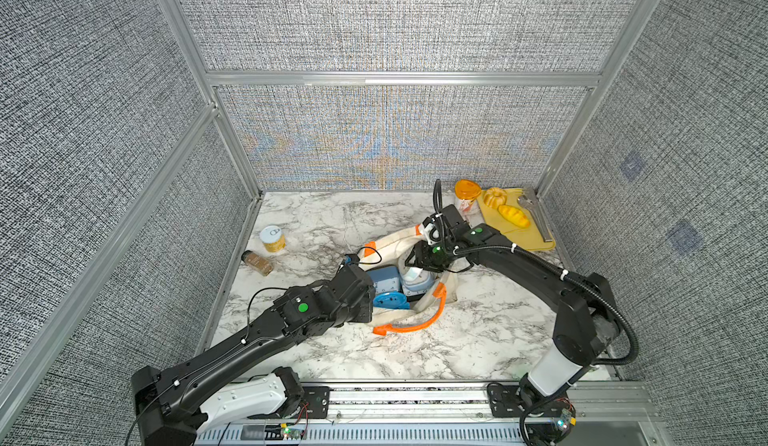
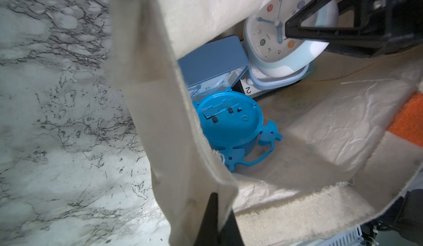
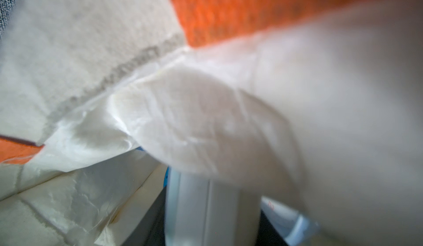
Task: Take the alarm clock out of the canvas bag
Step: Pick up the alarm from the canvas bag.
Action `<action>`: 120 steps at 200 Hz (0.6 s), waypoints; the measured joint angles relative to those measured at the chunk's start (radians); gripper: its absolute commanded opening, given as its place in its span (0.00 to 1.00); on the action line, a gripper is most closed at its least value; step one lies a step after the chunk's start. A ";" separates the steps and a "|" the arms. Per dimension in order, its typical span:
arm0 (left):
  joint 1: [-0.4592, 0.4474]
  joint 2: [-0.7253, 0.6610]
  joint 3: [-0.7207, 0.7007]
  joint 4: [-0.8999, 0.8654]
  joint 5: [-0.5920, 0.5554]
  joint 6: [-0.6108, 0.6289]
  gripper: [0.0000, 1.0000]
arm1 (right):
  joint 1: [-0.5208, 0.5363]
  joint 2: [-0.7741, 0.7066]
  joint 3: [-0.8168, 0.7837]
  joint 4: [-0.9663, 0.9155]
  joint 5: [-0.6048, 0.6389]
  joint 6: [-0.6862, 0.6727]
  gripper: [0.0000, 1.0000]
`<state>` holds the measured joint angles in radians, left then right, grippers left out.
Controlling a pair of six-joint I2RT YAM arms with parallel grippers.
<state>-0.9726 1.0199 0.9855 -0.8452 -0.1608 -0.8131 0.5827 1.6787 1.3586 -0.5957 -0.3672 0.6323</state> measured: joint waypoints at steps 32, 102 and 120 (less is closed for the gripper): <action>0.000 -0.046 -0.013 0.004 -0.029 0.000 0.00 | 0.006 -0.022 0.019 -0.030 0.024 -0.006 0.39; 0.062 -0.022 0.048 -0.003 -0.044 0.018 0.00 | 0.064 -0.103 0.148 -0.198 0.053 -0.115 0.34; 0.096 -0.026 0.055 -0.005 -0.031 0.031 0.01 | 0.085 -0.123 0.188 -0.245 0.050 -0.153 0.33</action>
<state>-0.8768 0.9939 1.0409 -0.8497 -0.1921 -0.7818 0.6674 1.5558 1.5467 -0.8410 -0.3176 0.4797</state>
